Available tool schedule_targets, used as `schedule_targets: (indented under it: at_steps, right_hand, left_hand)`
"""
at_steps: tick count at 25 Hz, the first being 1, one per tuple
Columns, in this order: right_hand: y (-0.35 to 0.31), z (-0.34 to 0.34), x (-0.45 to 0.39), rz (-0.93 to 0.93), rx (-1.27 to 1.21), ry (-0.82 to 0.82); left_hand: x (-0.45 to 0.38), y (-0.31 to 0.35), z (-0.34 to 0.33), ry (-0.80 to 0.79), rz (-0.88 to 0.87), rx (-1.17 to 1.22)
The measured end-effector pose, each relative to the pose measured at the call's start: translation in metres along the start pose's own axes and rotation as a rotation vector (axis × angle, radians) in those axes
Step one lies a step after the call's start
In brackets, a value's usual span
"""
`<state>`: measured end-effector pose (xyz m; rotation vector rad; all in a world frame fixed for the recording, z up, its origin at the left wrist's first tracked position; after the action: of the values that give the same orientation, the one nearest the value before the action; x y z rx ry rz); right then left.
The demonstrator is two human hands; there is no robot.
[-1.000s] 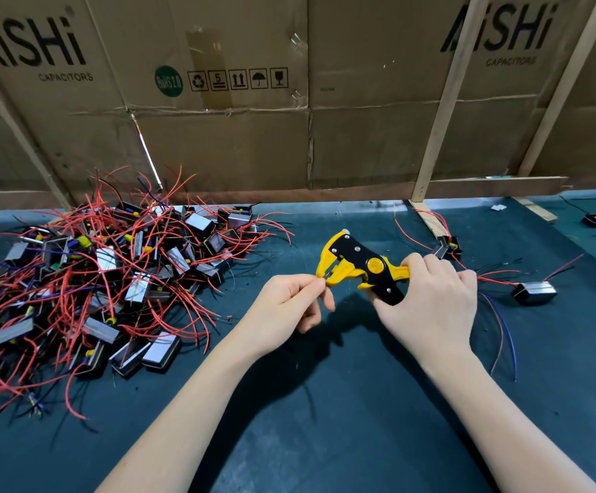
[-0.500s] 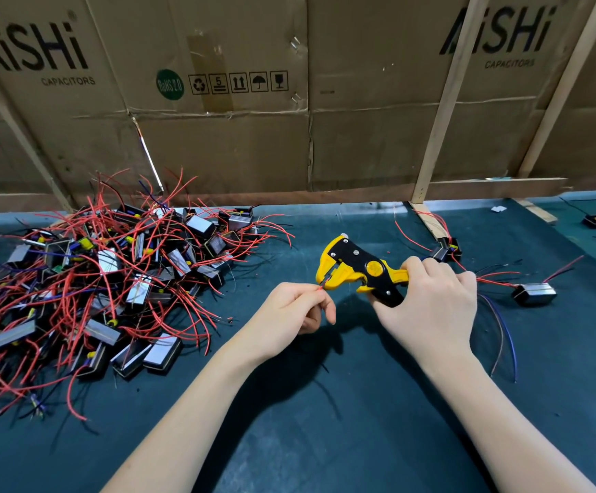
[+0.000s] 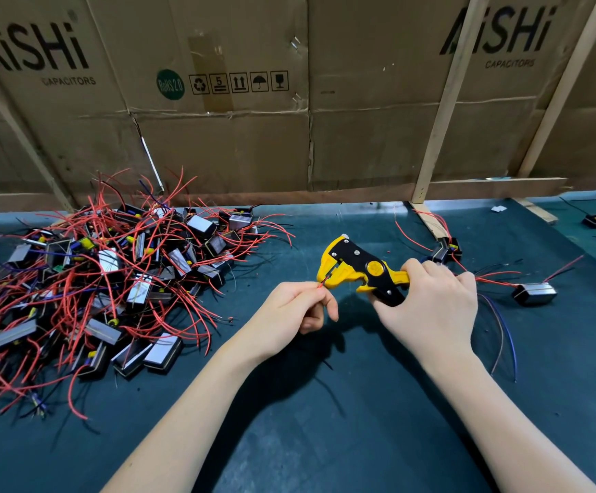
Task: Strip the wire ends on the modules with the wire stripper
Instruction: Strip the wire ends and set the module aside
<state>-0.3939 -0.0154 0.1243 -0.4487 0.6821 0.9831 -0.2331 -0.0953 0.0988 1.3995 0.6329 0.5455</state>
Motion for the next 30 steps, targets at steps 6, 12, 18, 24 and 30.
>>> schedule_targets:
  at_steps: [6,12,18,24,30]
  right_hand:
    - [-0.001,-0.002,-0.001,0.017,-0.015,-0.040]
    - [-0.004,0.000,0.000,0.036,-0.011,-0.056]
    - [-0.001,-0.008,-0.002,0.018,0.007,-0.107]
    - [0.011,-0.019,-0.001,-0.080,0.013,-0.166]
    - [0.029,-0.023,-0.004,-0.152,-0.072,-0.164]
  left_hand:
    - [0.002,0.001,0.000,-0.012,0.023,-0.018]
    - [0.002,0.000,0.000,-0.032,0.045,-0.041]
    - [0.002,-0.002,-0.002,-0.082,0.045,-0.039]
    - [0.005,-0.004,0.000,-0.206,0.074,-0.030]
    - [0.018,0.003,0.003,-0.455,0.056,-0.014]
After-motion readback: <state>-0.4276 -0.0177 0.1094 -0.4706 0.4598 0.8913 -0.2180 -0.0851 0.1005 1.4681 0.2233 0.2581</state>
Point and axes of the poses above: each hand's wrist, its own x-axis away from the middle knuckle, its own z-axis out of the back of the hand, y = z × x, the point moved 8 cm from there along -x, towards the middle knuckle, and after that the axes turned 10 degrees about x, right-handed, at the moved point
